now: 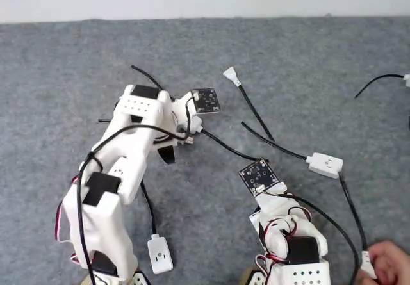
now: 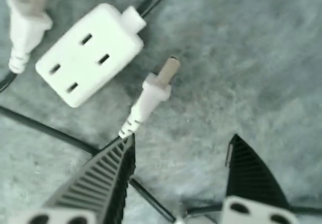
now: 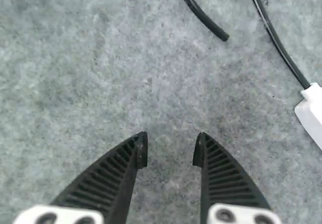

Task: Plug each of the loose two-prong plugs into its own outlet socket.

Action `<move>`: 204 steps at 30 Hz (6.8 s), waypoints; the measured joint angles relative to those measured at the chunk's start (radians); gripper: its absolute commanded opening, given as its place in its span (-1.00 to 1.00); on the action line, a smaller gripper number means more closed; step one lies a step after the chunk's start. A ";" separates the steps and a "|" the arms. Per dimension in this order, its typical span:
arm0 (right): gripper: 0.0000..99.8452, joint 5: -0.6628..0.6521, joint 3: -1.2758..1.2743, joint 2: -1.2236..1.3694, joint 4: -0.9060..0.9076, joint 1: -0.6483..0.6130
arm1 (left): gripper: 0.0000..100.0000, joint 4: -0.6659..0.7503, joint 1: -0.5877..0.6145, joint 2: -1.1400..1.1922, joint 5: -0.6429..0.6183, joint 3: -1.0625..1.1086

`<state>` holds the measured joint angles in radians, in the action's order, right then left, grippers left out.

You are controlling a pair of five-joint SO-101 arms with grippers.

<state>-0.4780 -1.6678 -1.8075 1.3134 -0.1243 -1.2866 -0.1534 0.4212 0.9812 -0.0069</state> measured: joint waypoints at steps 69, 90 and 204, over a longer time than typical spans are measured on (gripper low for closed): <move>-0.67 0.000 0.000 0.000 0.000 0.000 | -0.94 -0.431 -0.083 0.591 -0.310 -1.054; -0.67 0.000 0.000 0.000 0.000 0.000 | -0.94 -0.431 0.023 0.591 -0.491 -1.154; -0.67 0.000 0.000 0.000 0.000 0.008 | -0.94 -0.431 0.106 0.591 -0.736 -1.157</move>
<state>-0.4780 -1.6678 -1.8075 1.3134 -0.1166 -1.7177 -0.0476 1.0119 0.2447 -1.1638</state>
